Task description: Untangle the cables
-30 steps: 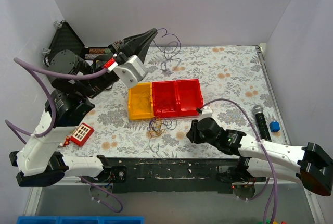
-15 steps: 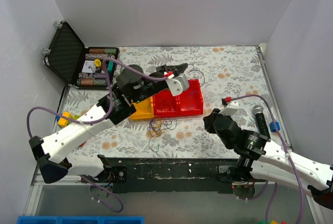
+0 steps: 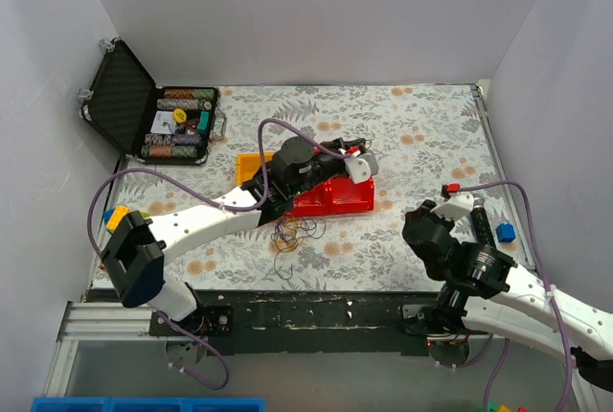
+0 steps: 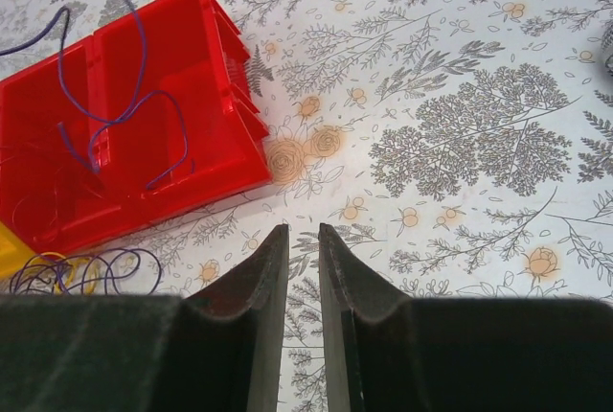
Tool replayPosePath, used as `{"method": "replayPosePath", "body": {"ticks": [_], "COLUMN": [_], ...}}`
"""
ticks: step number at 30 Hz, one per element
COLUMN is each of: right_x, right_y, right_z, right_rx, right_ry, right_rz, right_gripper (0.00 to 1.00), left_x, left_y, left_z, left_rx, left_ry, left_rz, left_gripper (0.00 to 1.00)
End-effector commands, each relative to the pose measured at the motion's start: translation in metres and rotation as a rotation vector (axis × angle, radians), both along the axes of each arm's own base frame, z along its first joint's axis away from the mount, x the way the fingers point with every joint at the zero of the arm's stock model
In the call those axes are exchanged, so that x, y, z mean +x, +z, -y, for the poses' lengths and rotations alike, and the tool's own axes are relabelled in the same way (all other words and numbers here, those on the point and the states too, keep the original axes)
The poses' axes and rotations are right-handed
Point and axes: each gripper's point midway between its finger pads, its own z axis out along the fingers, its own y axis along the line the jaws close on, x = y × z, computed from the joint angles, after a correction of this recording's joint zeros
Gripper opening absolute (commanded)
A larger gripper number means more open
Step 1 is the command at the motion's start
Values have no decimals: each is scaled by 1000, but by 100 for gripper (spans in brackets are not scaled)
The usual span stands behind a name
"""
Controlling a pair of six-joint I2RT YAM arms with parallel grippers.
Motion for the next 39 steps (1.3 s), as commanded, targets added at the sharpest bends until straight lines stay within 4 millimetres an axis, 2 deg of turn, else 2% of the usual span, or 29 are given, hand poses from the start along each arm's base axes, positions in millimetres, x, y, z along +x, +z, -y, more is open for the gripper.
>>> {"method": "replayPosePath", "body": {"ticks": [1, 5, 13, 15, 20, 24, 27, 29, 32, 34, 37, 39], "right_x": [5, 7, 7, 7, 7, 7, 7, 7, 7, 7, 7, 8], "right_y": [15, 15, 15, 13, 6, 3, 1, 1, 3, 4, 6, 6], "right_z": [7, 2, 1, 1, -3, -6, -8, -8, -9, -9, -12, -15], "right_rx": [11, 0, -2, -1, -5, -10, -12, -7, -1, 4, 11, 5], "right_ry": [-57, -39, -24, -23, -12, 0, 5, 7, 6, 9, 16, 32], "right_rz": [40, 42, 50, 49, 37, 29, 20, 21, 24, 27, 30, 31], "right_gripper": [26, 26, 26, 26, 26, 26, 25, 23, 22, 22, 22, 22], "left_x": [23, 41, 94, 100, 96, 90, 76, 68, 64, 64, 65, 65], "left_y": [12, -11, -80, -90, -107, -133, -155, -163, -167, -162, -131, -101], "left_z": [-3, 2, -10, -12, -4, 6, 15, 17, 16, 13, 8, 5], "left_rx": [-72, -55, 76, 103, 130, 160, 208, 219, 234, 231, 205, 173], "left_ry": [85, 117, 363, 392, 352, 317, 251, 227, 224, 233, 237, 241], "left_rz": [41, -5, -38, -48, -96, -213, -332, -387, -429, -439, -430, -423], "left_gripper": [0, 0, 0, 0, 0, 2, 20, 27, 46, 53, 60, 67]}}
